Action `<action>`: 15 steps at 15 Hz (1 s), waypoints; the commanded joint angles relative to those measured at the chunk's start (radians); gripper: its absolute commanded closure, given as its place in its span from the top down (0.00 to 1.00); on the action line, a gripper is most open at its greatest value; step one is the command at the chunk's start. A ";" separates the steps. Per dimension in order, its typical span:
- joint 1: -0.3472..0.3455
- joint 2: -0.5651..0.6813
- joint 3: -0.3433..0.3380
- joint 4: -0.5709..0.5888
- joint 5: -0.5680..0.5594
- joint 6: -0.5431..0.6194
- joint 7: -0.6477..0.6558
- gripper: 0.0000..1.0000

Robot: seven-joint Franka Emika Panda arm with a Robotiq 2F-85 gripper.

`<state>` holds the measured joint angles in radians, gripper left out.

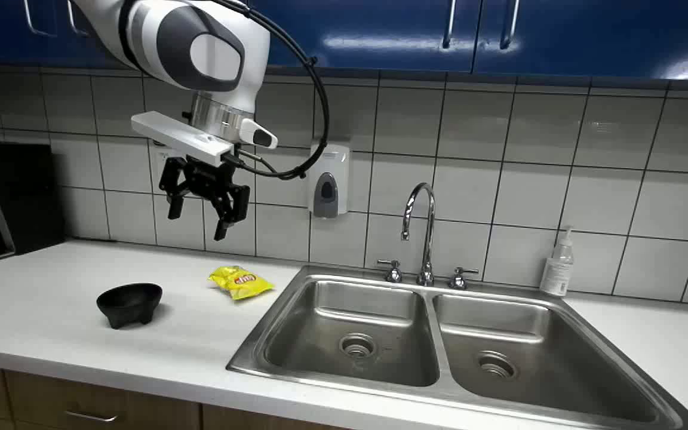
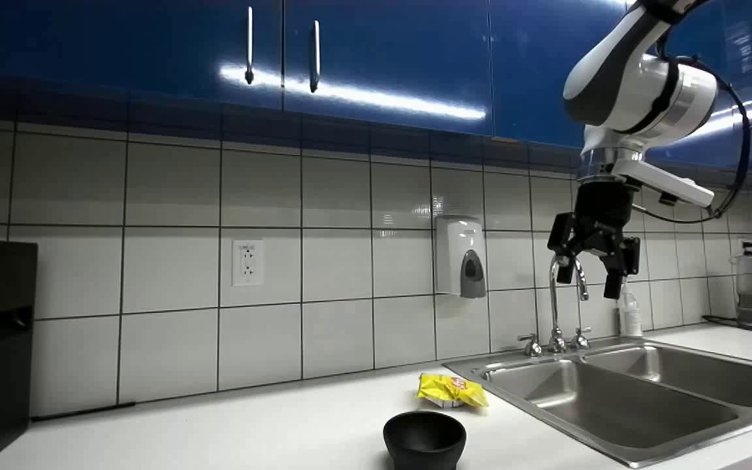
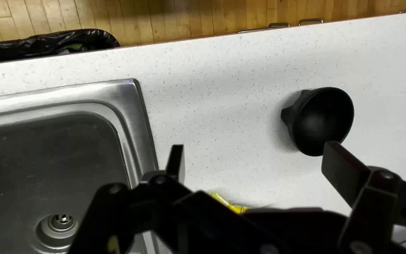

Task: Place the bowl in the sink

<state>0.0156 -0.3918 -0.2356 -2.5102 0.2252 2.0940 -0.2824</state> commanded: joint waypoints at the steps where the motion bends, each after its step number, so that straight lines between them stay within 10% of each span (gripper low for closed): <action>1: -0.024 0.003 0.023 0.002 0.009 -0.004 -0.008 1.00; 7: -0.024 0.003 0.023 0.002 0.009 -0.004 -0.008 1.00; 15: 0.011 -0.148 0.144 -0.237 0.008 0.370 0.093 1.00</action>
<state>0.0161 -0.4592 -0.1471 -2.6507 0.2256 2.3476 -0.2523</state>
